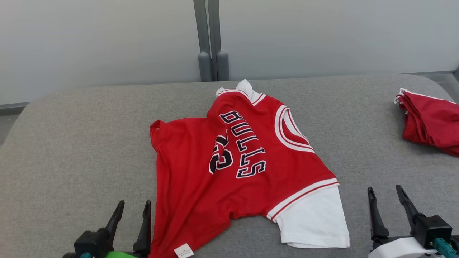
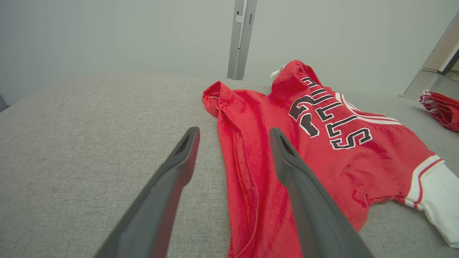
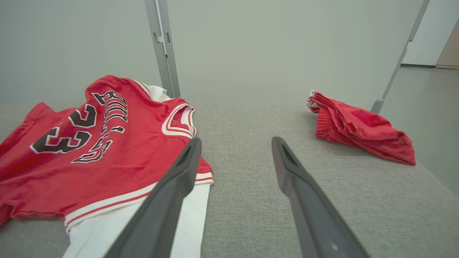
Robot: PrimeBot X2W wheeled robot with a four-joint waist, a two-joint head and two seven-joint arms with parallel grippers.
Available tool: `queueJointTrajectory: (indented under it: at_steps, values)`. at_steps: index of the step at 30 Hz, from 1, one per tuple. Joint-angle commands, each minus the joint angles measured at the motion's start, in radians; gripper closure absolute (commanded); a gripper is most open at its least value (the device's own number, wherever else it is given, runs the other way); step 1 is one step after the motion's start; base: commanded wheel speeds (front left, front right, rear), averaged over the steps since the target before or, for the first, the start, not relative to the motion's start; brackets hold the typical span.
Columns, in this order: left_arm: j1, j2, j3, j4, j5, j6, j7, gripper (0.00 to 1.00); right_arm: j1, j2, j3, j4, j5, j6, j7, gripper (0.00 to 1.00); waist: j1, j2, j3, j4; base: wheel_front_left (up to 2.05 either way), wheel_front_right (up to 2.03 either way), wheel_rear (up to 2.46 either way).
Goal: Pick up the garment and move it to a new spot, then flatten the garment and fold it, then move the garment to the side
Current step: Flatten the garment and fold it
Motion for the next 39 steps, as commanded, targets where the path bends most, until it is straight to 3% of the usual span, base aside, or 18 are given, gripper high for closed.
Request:
queueJointTrajectory:
  at_steps: [1,3,7,10,15,22,36,37,39]
  values:
    - [0.028,0.013,0.002,0.026,-0.008,-0.003,-0.002,0.0,-0.01,0.0,0.018,0.013,0.038,-0.001,0.0,0.0,0.0,0.0,-0.002,-0.002,0.0,0.0,0.0]
    - [0.039,0.021,-0.003,0.044,-0.013,-0.002,0.018,0.0,-0.002,0.001,0.077,0.071,0.059,0.0,0.0,0.0,0.0,0.0,-0.004,0.0,0.0,0.0,0.0]
    - [0.08,0.042,-0.036,0.03,-0.029,-0.002,0.162,0.0,-0.033,-0.047,0.176,0.154,0.066,-0.001,0.091,0.0,0.0,0.0,0.0,0.017,0.0,0.0,0.0]
    - [0.116,0.049,-0.047,-0.021,-0.058,-0.001,0.278,0.0,-0.031,-0.039,0.179,0.2,0.06,-0.001,0.204,0.0,0.0,0.0,0.008,0.034,0.0,0.0,0.0]
    - [0.142,0.055,-0.055,-0.065,-0.083,0.01,0.364,0.0,-0.015,-0.028,0.144,0.236,0.016,-0.001,0.302,0.0,0.0,0.0,0.025,0.047,0.0,0.0,0.0]
    - [0.128,0.067,-0.057,-0.063,-0.098,0.013,0.392,0.0,-0.038,-0.015,0.108,0.249,-0.021,-0.001,0.317,0.0,0.0,0.0,0.053,0.048,0.0,0.0,0.0]
    - [0.091,0.069,-0.099,-0.027,-0.13,0.003,0.388,0.0,-0.07,-0.003,0.141,0.275,-0.005,0.0,0.293,0.0,0.0,0.0,0.077,0.043,0.0,0.0,0.0]
    - [0.088,0.071,-0.104,-0.021,-0.134,0.002,0.388,0.04,-0.073,-0.003,0.145,0.278,-0.003,0.0,0.294,0.0,0.0,0.0,0.078,0.043,0.0,0.0,0.0]
    - [0.08,0.073,-0.11,-0.008,-0.139,0.001,0.384,0.32,-0.078,-0.002,0.151,0.284,0.001,0.0,0.295,0.0,0.0,0.0,0.079,0.042,0.0,0.0,0.0]
